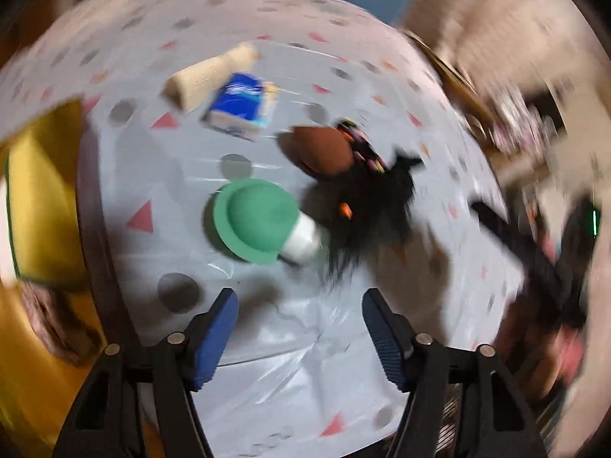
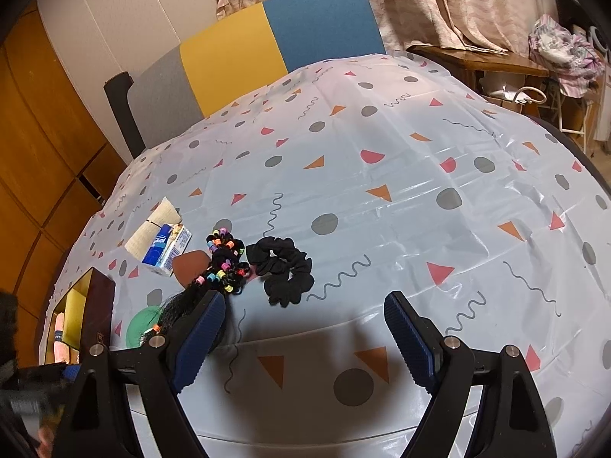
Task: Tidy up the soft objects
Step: 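Grasp the green-and-white bottle with the left tool while the right tool grasps the black beaded hair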
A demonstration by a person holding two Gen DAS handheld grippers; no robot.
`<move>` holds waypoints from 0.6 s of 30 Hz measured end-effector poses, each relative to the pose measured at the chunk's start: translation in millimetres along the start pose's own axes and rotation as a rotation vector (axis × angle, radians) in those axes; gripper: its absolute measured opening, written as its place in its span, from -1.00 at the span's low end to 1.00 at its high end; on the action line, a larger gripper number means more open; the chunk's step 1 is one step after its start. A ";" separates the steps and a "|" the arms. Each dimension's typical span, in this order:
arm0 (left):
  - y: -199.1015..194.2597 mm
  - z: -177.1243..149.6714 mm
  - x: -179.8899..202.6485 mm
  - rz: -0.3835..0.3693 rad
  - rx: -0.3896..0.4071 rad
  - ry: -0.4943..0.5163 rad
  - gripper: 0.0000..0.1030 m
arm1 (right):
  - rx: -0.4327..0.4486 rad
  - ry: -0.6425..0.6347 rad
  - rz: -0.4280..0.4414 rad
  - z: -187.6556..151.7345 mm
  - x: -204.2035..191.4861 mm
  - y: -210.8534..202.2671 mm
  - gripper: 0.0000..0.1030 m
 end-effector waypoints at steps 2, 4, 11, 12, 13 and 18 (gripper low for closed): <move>8.7 5.2 -8.0 0.004 -0.013 -0.109 0.30 | -0.004 0.002 0.007 -0.3 -0.4 0.0 0.67; 22.0 6.4 -10.5 -0.013 -0.033 -0.208 0.29 | -0.005 0.001 0.010 -0.3 -1.2 0.1 0.67; 46.3 26.6 -17.7 -0.018 0.035 -0.398 0.28 | -0.015 -0.012 0.034 -2.6 -7.8 0.3 0.68; 48.2 32.0 -20.4 0.001 0.049 -0.396 0.22 | -0.017 -0.015 0.037 -3.1 -8.8 0.6 0.68; 48.2 39.2 -26.0 0.034 0.073 -0.388 0.19 | -0.019 -0.017 0.035 -3.4 -9.0 0.9 0.68; 44.9 43.8 -49.7 0.127 0.046 -0.327 0.17 | -0.026 -0.004 0.044 -3.3 -8.1 1.5 0.68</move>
Point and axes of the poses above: each gripper's, at about its wrist camera, not at the fingertips, and y roughly the way its jaws point, x to its right, z to its top, the point moved 8 cm from there along y, roughly the way its jaws point, and after that the axes turned 5 degrees about y, right-handed, at the moved point
